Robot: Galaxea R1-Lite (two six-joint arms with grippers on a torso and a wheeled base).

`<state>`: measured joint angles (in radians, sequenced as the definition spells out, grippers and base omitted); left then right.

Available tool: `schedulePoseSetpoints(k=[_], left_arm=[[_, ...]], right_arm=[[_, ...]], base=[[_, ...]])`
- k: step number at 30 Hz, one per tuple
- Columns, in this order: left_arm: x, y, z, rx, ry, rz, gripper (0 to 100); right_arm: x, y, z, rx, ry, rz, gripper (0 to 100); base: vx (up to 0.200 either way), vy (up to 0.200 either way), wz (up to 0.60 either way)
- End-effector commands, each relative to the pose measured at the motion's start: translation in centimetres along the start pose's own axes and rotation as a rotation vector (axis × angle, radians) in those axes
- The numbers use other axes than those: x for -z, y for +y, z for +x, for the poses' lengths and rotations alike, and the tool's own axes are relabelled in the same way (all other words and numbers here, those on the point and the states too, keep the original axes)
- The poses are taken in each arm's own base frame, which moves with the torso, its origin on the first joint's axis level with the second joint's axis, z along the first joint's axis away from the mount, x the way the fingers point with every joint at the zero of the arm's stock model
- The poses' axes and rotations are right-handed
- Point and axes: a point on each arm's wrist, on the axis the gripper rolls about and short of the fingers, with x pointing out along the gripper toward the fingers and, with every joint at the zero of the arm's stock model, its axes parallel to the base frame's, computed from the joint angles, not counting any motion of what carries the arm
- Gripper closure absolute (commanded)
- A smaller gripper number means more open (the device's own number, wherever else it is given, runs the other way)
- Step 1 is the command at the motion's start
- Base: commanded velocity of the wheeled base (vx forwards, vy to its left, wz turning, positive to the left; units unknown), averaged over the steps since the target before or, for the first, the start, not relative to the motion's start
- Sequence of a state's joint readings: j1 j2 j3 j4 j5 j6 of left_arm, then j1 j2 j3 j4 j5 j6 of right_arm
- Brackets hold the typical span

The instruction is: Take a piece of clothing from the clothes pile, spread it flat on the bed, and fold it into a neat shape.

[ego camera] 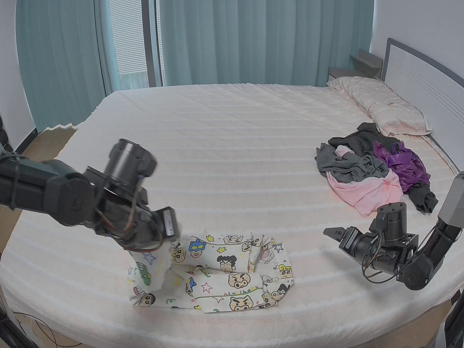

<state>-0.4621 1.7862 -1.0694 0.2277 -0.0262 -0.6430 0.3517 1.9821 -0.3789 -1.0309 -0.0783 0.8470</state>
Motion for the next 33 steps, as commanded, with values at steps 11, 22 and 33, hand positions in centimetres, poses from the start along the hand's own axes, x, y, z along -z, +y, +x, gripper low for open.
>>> schedulePoseSetpoints(k=[11, 22, 33], left_arm=[[2.2, -8.6, 5.9, 0.137, 0.082, 0.020, 100], [2.3, -10.2, 6.8, 0.234, 0.029, -0.035, 0], [3.3, -11.1, 6.1, 0.247, 0.038, -0.035, 0]], right_arm=[[0.1, 0.0, 0.0, -0.002, 0.002, -0.003, 0], [0.1, 0.0, 0.1, 0.001, 0.003, -0.001, 0], [0.1, -0.1, 0.1, 0.004, 0.005, -0.003, 0]], base=[[0.000, 0.000, 0.00], [0.000, 0.000, 0.00], [0.000, 0.000, 0.00]])
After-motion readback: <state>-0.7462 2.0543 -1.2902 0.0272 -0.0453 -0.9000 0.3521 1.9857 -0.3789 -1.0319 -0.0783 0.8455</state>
